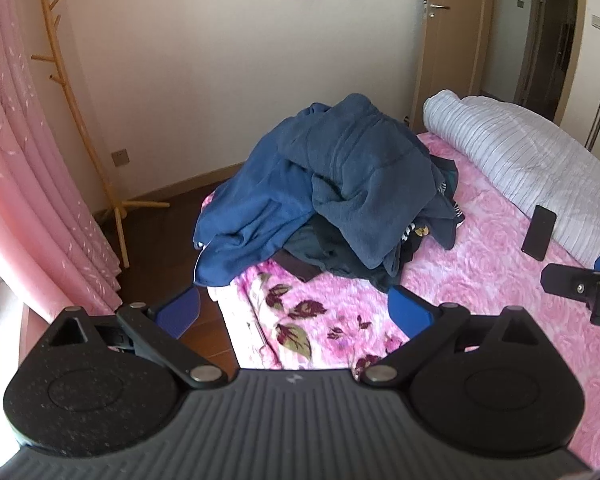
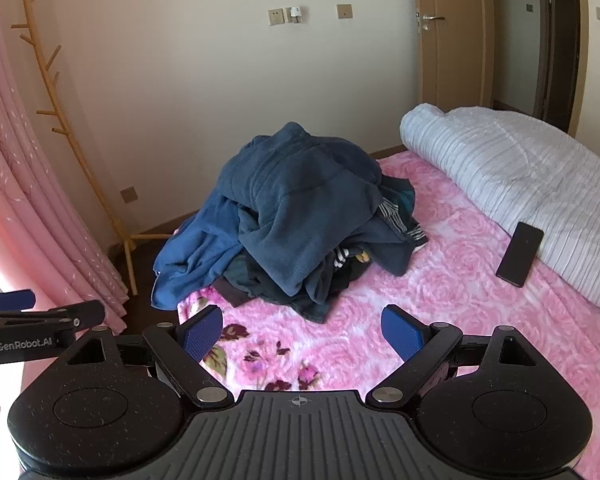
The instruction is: Fold clothes
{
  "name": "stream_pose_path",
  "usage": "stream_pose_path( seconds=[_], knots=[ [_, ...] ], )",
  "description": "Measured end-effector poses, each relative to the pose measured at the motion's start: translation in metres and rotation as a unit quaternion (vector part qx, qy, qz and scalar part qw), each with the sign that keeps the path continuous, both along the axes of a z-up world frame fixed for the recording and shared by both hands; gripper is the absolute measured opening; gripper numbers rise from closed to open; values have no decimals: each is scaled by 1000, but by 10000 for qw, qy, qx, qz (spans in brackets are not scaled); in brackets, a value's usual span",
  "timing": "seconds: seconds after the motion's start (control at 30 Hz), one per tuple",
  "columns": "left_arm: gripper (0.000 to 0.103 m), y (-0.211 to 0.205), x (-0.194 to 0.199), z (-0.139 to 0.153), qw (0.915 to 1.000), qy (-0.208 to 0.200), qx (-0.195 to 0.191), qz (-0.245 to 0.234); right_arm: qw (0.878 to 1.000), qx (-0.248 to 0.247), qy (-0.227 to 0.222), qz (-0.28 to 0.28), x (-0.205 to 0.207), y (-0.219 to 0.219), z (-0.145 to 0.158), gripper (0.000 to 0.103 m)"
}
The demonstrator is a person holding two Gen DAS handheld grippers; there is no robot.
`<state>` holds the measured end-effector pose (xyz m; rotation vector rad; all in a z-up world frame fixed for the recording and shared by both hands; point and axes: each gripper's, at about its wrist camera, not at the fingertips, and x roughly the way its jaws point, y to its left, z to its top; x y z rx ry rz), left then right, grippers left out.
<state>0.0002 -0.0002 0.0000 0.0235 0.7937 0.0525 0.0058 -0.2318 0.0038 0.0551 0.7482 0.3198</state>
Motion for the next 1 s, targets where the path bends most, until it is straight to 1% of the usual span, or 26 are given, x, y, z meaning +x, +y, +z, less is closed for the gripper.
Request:
stream_pose_path(
  seconds=[0.17,0.23,0.3,0.37,0.43,0.7,0.77,1.0],
  knots=[
    [99,-12,5,-3,10000,-21,19,10,10000,43,51,12,-2,1,-11,89],
    [99,-9,-3,-6,9998,-155,-104,36,10000,60,71,17,-3,2,-15,89],
    [99,-1,-5,-7,9997,-147,-211,6,9999,77,91,22,-4,3,-19,89],
    [99,-3,-8,-6,9999,-120,-124,13,9999,94,112,26,-5,3,-24,89],
    [99,-8,5,-4,10000,37,-46,57,9999,107,124,30,-6,4,-28,89],
    [99,-8,4,-6,10000,61,-5,17,9999,83,111,18,-6,5,-34,89],
    [99,-8,4,-7,9999,78,52,134,9999,72,108,35,-6,5,-35,89],
    [99,-7,4,-6,9999,72,46,137,9999,40,83,49,-8,10,-34,89]
  ],
)
